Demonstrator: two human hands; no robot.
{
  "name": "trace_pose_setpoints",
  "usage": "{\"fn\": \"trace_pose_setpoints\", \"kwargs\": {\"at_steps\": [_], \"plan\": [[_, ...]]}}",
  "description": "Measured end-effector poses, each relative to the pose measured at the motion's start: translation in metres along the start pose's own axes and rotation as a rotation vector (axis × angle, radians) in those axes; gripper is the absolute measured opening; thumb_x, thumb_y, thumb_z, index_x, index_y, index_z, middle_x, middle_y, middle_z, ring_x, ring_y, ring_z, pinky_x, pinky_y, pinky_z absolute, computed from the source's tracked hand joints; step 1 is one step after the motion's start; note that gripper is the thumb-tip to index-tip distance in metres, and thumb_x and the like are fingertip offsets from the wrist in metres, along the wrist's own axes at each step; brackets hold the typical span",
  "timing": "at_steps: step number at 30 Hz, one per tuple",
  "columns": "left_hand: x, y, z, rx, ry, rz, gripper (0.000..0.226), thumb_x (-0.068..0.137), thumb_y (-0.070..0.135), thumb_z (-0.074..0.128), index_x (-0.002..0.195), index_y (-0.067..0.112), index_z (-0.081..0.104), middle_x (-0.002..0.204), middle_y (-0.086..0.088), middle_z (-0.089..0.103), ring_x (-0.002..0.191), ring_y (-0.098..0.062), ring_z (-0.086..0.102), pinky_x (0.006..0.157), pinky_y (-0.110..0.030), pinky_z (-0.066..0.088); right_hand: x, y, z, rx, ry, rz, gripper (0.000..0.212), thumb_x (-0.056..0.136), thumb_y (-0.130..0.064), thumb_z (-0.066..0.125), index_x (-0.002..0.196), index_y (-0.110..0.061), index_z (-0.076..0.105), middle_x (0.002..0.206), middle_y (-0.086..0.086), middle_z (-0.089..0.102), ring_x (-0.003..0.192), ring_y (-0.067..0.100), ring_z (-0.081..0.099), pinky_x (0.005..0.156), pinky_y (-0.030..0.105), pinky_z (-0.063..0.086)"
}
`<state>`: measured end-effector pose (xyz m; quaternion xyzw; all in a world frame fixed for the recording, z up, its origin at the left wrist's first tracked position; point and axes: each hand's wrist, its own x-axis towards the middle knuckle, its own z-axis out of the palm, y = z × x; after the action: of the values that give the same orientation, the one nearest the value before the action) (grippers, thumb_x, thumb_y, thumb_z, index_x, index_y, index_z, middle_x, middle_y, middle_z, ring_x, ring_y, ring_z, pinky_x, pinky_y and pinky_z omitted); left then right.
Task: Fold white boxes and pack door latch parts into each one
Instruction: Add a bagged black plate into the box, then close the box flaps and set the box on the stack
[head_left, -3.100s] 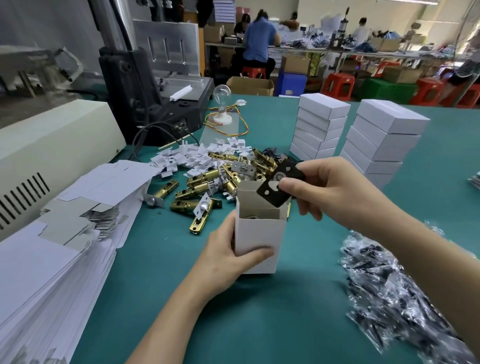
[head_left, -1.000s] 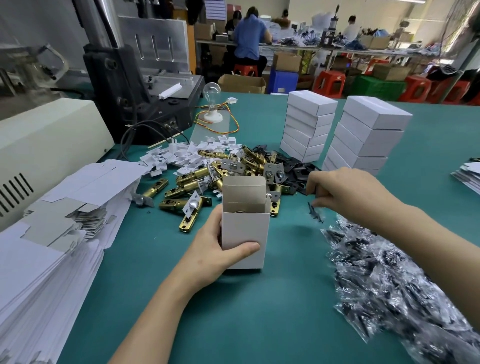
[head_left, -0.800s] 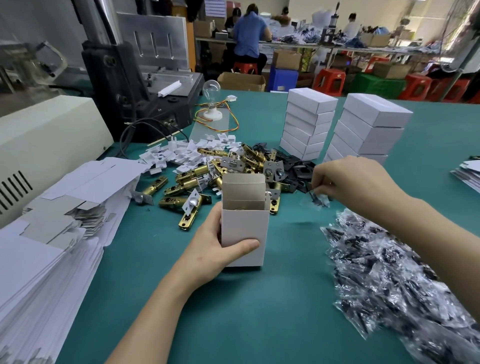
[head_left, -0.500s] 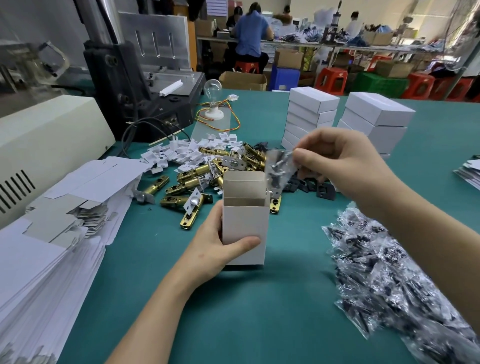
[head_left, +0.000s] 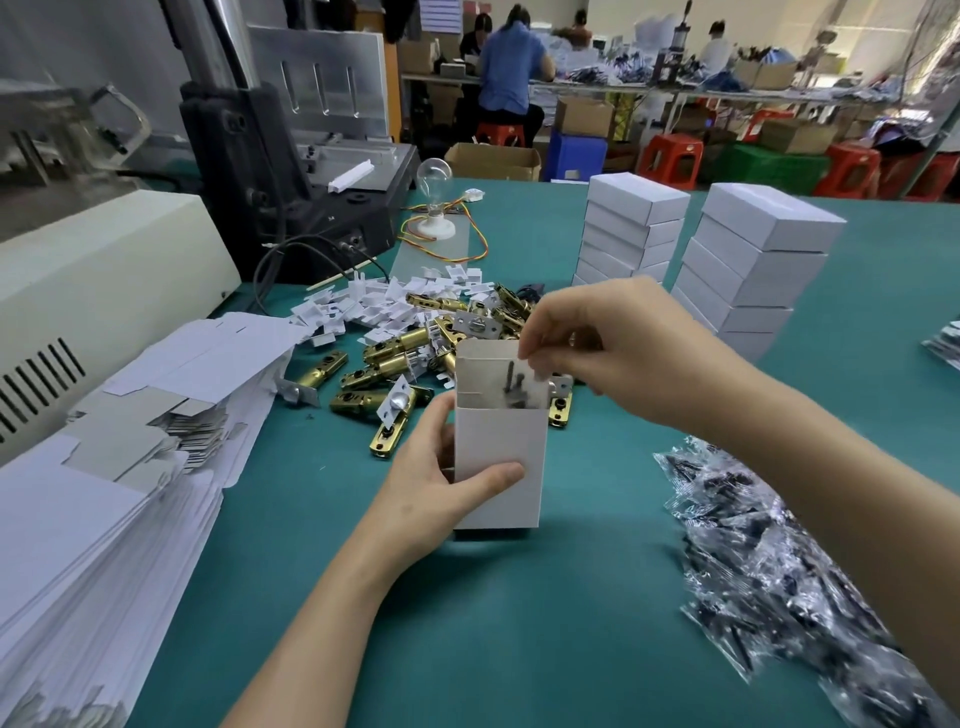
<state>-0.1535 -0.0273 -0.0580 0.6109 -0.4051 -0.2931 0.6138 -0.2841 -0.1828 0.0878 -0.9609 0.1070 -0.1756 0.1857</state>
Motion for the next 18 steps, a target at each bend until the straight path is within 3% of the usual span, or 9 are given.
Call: {"fn": "trace_pose_setpoints", "kwargs": {"at_steps": [3,5,10,12,16,18], "plan": [[0.0,0.0,0.0,0.02,0.003,0.007,0.065,0.075,0.041,0.089,0.131,0.042,0.055,0.118,0.007,0.077,0.107,-0.015,0.075,0.084,-0.033,0.064,0.004,-0.003,-0.005,-0.144,-0.057,-0.007,0.014,0.092,-0.017,0.074,0.096,-0.03,0.076,0.085,-0.017,0.074,0.075,-0.002,0.064,0.074,0.024,0.052],[0.0,0.0,0.0,0.016,0.006,0.007,0.064,0.075,0.041,0.089,0.129,0.044,0.056,0.117,0.008,0.076,0.106,-0.013,0.075,0.082,-0.03,0.063,0.005,-0.009,-0.002,-0.252,-0.1,-0.05,0.014,0.094,-0.022,0.07,0.099,-0.033,0.075,0.095,-0.017,0.073,0.089,0.007,0.064,0.08,0.033,0.053],[0.001,0.001,0.001,-0.006,0.01,0.014,0.063,0.074,0.04,0.089,0.129,0.046,0.057,0.116,0.006,0.076,0.107,-0.016,0.074,0.083,-0.031,0.062,0.007,-0.012,0.018,-0.462,-0.278,-0.178,0.027,0.097,-0.02,0.052,0.108,-0.029,0.075,0.114,-0.006,0.059,0.108,0.017,0.047,0.091,0.03,0.04],[0.001,0.001,0.001,0.0,0.026,0.03,0.063,0.075,0.04,0.088,0.129,0.045,0.057,0.116,0.006,0.076,0.106,-0.014,0.074,0.081,-0.031,0.062,0.005,-0.008,0.018,-0.369,-0.266,-0.143,0.027,0.094,-0.017,0.054,0.106,-0.026,0.076,0.112,-0.005,0.057,0.104,0.014,0.045,0.091,0.031,0.041],[0.001,0.004,0.001,0.053,0.191,0.1,0.074,0.072,0.051,0.083,0.138,0.046,0.049,0.12,0.015,0.074,0.109,-0.01,0.072,0.081,-0.034,0.063,-0.012,0.012,0.025,-0.011,0.097,0.054,0.018,0.092,-0.02,0.069,0.109,-0.026,0.068,0.104,-0.008,0.058,0.088,0.008,0.055,0.078,0.022,0.043],[0.0,0.005,0.002,0.051,0.257,0.124,0.075,0.072,0.053,0.081,0.138,0.052,0.045,0.119,0.014,0.074,0.107,-0.009,0.072,0.08,-0.029,0.061,-0.023,0.018,0.04,0.177,0.179,0.166,0.023,0.089,-0.017,0.077,0.109,-0.023,0.067,0.098,-0.01,0.067,0.085,0.008,0.063,0.072,0.013,0.042]]}}
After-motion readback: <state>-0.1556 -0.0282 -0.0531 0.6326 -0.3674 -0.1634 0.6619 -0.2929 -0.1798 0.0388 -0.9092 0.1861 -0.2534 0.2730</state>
